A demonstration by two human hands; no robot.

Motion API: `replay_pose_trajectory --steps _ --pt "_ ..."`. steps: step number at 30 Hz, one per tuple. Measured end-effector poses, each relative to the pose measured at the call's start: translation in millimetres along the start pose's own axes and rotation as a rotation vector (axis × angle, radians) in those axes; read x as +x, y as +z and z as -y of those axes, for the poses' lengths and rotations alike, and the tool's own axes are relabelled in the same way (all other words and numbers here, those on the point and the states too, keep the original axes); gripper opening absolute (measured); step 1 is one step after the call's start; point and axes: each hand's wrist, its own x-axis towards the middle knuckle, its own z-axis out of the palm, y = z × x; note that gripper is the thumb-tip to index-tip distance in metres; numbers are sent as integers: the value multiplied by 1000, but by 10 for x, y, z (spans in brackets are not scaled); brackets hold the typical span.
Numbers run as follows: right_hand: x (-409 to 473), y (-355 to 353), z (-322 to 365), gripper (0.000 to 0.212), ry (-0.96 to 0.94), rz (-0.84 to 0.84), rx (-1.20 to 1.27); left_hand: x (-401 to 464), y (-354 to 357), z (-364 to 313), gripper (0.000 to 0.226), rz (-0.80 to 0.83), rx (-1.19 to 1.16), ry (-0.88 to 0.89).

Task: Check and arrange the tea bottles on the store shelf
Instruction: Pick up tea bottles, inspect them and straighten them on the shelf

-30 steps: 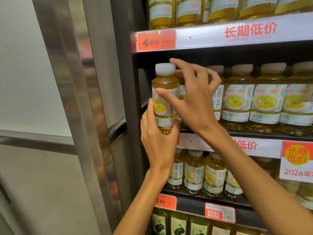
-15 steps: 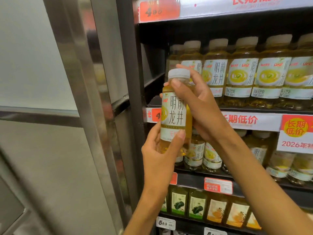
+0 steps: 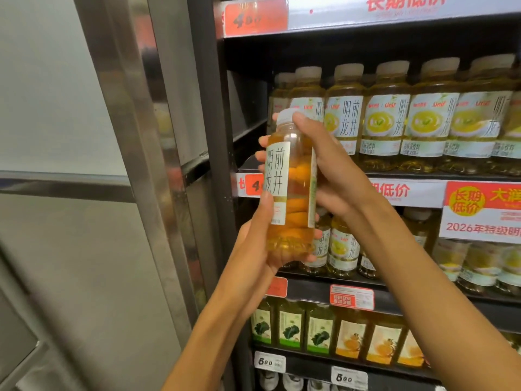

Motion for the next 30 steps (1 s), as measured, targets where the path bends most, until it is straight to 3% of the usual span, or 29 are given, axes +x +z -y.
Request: replay_pose_trajectory --steps 3,8,14,16,21,24,27,30 --pt "5 -16 18 23 -84 -52 -133 -7 -30 35 47 -27 51 5" --pt "-21 3 -38 23 -187 -69 -219 -18 2 91 53 -89 117 42" --pt "-48 -10 -42 30 -74 75 12 -46 34 86 68 34 -322 -157" --pt "-50 -20 -43 29 -65 69 23 -47 5 101 70 72 -354 -215" --pt "-90 -48 -6 25 -109 -24 -149 -40 -65 127 47 -28 -39 -122" --pt "-98 -33 -32 27 -115 -113 -230 -39 -37 111 50 -32 17 -91" --pt "-106 -16 -42 24 -103 -142 -249 -47 19 94 55 -39 -101 -95" --pt "-127 -9 -16 29 -73 -53 -65 -95 83 60 63 58 -326 -205"
